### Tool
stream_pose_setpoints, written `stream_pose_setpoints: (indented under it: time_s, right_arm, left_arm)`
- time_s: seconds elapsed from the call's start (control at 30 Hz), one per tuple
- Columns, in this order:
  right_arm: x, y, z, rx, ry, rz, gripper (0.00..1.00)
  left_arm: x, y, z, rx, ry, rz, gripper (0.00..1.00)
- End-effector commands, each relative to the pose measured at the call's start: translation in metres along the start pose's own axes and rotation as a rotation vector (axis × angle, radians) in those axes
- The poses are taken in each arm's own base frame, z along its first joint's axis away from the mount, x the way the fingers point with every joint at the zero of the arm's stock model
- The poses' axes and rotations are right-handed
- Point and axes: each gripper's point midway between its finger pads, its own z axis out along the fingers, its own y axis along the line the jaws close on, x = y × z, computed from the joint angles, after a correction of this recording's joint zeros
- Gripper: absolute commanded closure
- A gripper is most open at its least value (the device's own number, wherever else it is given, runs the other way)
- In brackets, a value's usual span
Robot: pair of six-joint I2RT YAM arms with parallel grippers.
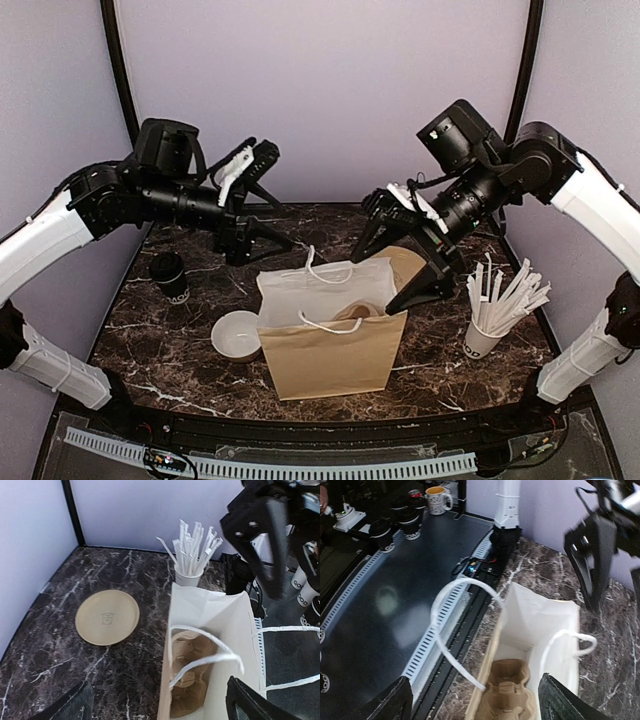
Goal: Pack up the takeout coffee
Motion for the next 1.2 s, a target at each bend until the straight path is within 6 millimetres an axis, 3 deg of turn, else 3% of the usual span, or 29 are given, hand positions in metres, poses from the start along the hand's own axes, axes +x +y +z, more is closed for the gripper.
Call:
stream_pose_setpoints:
  time_s: [0.0, 0.17, 0.27, 0.3, 0.33, 0.43, 0.53, 0.63, 0.67, 0.73, 0.8, 1.0, 1.17]
  right_arm:
    - [-0.002, 0.040, 0.024, -0.109, 0.059, -0.052, 0.11]
    - [0.002, 0.025, 0.052, -0.064, 0.100, -0.033, 0.20]
    - [-0.008, 0.015, 0.061, -0.040, 0.073, -0.013, 0.32]
    - [-0.011, 0.012, 0.062, -0.036, 0.068, -0.014, 0.39]
    - [-0.016, 0.007, 0.063, -0.020, 0.062, -0.010, 0.53]
    - [-0.031, -0.008, 0.058, 0.041, 0.044, -0.014, 0.99]
    - [-0.045, -0.014, 0.048, 0.079, 0.029, -0.036, 1.00]
    - [-0.056, -0.019, 0.033, 0.137, 0.023, -0.075, 1.00]
    - [-0.060, -0.021, 0.028, 0.162, 0.022, -0.093, 1.00]
    - [-0.065, -0.026, 0.016, 0.216, 0.019, -0.117, 1.00]
    - [-0.069, -0.029, 0.007, 0.245, 0.013, -0.135, 1.00]
    - [-0.070, -0.040, -0.018, 0.322, 0.011, -0.169, 1.00]
    - [-0.064, -0.047, -0.029, 0.358, 0.022, -0.177, 1.00]
  left_arm:
    - [0.005, -0.026, 0.022, 0.081, 0.066, 0.148, 0.05]
    - [0.006, -0.027, 0.048, 0.101, 0.095, 0.193, 0.07]
    - [-0.001, -0.023, 0.054, 0.089, 0.062, 0.213, 0.11]
    - [-0.008, -0.025, 0.054, 0.098, 0.031, 0.222, 0.15]
    - [-0.012, -0.026, 0.054, 0.106, 0.015, 0.226, 0.18]
    - [-0.034, -0.033, 0.050, 0.138, -0.054, 0.233, 0.40]
    - [-0.042, -0.031, 0.052, 0.144, -0.049, 0.227, 0.70]
    - [-0.054, -0.028, 0.050, 0.136, -0.053, 0.220, 0.81]
    - [-0.060, -0.027, 0.050, 0.133, -0.055, 0.216, 0.90]
    - [-0.063, -0.022, 0.053, 0.116, -0.044, 0.207, 0.99]
    - [-0.084, -0.017, 0.047, 0.079, -0.075, 0.218, 1.00]
    - [-0.116, -0.006, 0.037, 0.009, -0.134, 0.253, 1.00]
    - [-0.124, 0.001, 0.037, -0.034, -0.153, 0.278, 1.00]
